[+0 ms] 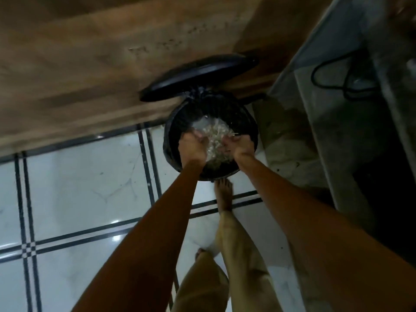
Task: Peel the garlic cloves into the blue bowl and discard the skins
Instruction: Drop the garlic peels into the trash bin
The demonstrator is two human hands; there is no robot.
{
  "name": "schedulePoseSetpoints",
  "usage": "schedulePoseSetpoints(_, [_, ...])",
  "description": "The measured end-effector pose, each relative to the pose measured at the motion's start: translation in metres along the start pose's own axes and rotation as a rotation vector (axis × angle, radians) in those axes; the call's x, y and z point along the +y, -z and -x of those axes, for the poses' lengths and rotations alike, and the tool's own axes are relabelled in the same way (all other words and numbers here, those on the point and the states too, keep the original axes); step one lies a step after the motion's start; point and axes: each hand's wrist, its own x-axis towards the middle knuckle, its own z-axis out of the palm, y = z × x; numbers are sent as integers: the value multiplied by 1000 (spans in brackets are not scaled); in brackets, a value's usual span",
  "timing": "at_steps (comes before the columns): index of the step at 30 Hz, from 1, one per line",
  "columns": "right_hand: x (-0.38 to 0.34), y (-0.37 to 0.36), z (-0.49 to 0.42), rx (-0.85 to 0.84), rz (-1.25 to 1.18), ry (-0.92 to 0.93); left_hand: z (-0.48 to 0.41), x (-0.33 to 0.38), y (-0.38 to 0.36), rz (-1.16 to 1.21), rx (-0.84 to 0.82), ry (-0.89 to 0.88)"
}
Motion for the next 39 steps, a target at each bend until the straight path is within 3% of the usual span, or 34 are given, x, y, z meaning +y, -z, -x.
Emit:
schedulePoseSetpoints(2, [-1, 0, -3, -19, 236, 72, -4, 1, -4, -203, -126, -93])
schedulePoseSetpoints(4, [-1, -1, -7, -30, 446, 113, -9, -1, -6, -411, -449, -62])
schedulePoseSetpoints(5, [-2, -2, -5, -2, 501, 126, -10, 0, -4, -465, -533, -43])
schedulePoseSetpoints(6, [-2, -2, -5, 32, 551, 116, -8, 1, -3, -445, -525, -41])
schedulePoseSetpoints(9, [-7, 0, 4, 147, 640, 112, 1, 8, 6, -244, -163, -102])
schedulePoseSetpoints(11, [-14, 0, 19, 55, 704, 151, 13, 16, 18, -284, -189, -127])
schedulePoseSetpoints(12, [-20, 1, 30, 0, 674, 139, 21, 21, 26, -305, -308, -122])
schedulePoseSetpoints(14, [-32, 13, 59, -56, 363, 87, 49, 41, 49, -270, -477, -98])
schedulePoseSetpoints(19, [-82, 92, 231, 64, -200, 250, 174, 134, 118, 36, -288, -340])
schedulePoseSetpoints(22, [-96, 173, 360, 216, -353, 484, 280, 204, 138, 139, -337, -541])
schedulePoseSetpoints(24, [-81, 232, 430, 353, -448, 562, 360, 245, 133, 210, -467, -653])
schedulePoseSetpoints(28, [-5, 336, 518, 673, -610, 453, 516, 285, 82, 235, -871, -710])
schedulePoseSetpoints(31, [80, 400, 575, 897, -700, 353, 622, 271, 32, 75, -1136, -697])
schedulePoseSetpoints(33, [145, 429, 611, 1024, -722, 258, 673, 248, 1, -121, -1172, -771])
schedulePoseSetpoints(36, [227, 452, 656, 1101, -760, 113, 715, 207, -23, -430, -1077, -1040])
schedulePoseSetpoints(39, [274, 463, 689, 1086, -725, 66, 741, 184, -37, -431, -1018, -1183])
